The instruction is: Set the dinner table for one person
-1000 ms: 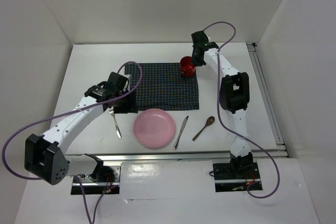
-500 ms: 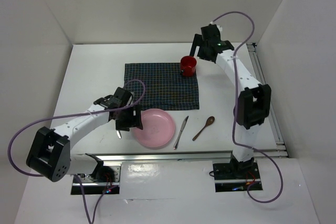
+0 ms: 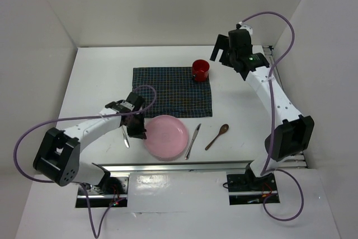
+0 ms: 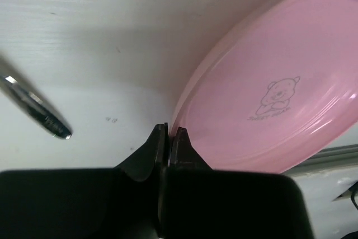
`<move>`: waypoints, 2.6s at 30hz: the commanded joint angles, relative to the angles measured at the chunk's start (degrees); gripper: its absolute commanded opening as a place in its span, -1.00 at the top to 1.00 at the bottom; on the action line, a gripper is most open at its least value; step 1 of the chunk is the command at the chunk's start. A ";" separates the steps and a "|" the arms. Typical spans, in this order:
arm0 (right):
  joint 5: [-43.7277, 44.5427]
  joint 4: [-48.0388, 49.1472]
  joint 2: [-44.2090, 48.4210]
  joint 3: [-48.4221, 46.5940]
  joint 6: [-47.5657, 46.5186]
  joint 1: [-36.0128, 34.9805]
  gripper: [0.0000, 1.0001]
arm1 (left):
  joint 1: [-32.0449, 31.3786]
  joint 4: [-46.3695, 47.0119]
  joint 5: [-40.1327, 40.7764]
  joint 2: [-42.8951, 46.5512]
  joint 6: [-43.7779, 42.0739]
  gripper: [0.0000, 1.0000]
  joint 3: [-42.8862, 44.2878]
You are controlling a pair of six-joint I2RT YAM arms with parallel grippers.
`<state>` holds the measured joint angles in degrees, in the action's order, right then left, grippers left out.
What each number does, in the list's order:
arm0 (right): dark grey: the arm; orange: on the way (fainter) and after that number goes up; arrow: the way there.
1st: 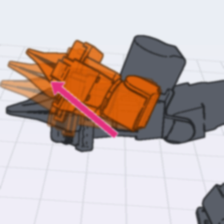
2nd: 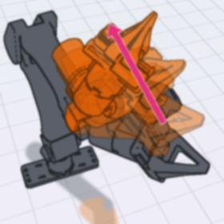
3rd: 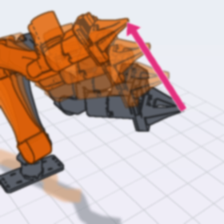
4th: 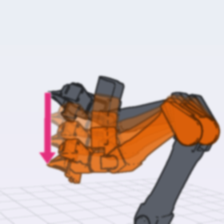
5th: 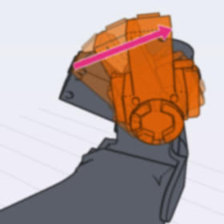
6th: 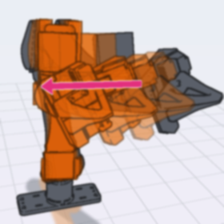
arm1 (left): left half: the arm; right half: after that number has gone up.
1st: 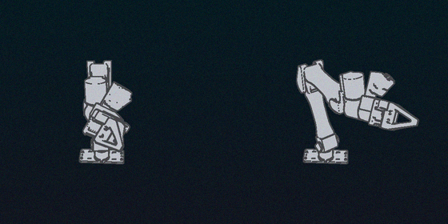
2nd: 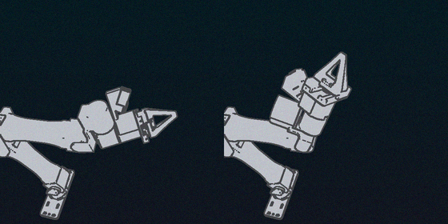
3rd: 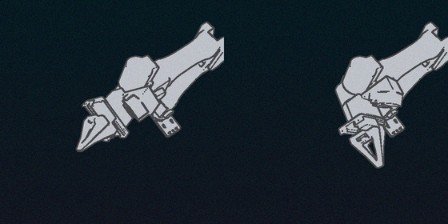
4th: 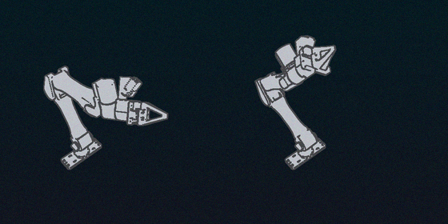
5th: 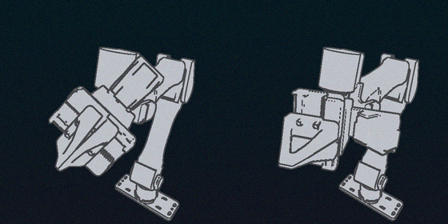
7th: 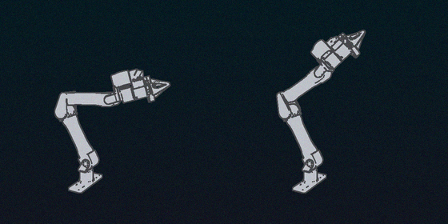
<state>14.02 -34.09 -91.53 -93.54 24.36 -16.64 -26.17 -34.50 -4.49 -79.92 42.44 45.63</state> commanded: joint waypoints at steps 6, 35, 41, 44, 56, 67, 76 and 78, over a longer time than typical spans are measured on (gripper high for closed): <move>-1.10 -0.54 11.44 6.78 0.78 2.05 -1.00 | 3.22 -13.14 6.33 8.20 -2.53 1.00 20.89; -5.32 -4.23 19.98 17.34 2.18 7.59 -1.00 | 11.14 -9.60 1.33 -47.87 3.71 0.38 62.74; -5.85 -4.23 19.98 17.34 2.18 7.59 -1.00 | 11.14 -10.15 3.17 -42.35 1.77 -0.85 61.26; -6.37 -4.23 19.98 17.34 2.18 7.59 -1.00 | 11.14 -11.55 6.94 -33.75 1.77 -0.81 56.87; -9.98 -1.69 19.98 21.02 2.71 7.59 -1.00 | 14.92 -13.05 18.20 -1.57 15.13 -0.68 12.17; -11.12 -1.69 18.93 21.03 2.71 7.06 -1.00 | 19.49 -0.57 17.22 -0.84 14.69 -0.44 -0.63; -11.12 -2.21 19.46 20.50 2.19 7.06 -1.00 | 20.72 0.59 16.01 -11.66 13.55 0.56 1.75; -10.60 -2.74 19.46 20.50 2.18 7.06 -1.00 | 20.72 -2.05 17.84 -11.66 13.55 1.00 4.72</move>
<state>3.25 -37.76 -72.58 -72.62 26.57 -9.45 -5.61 -36.47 11.81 -89.06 55.53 49.19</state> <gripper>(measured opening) 0.999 0.080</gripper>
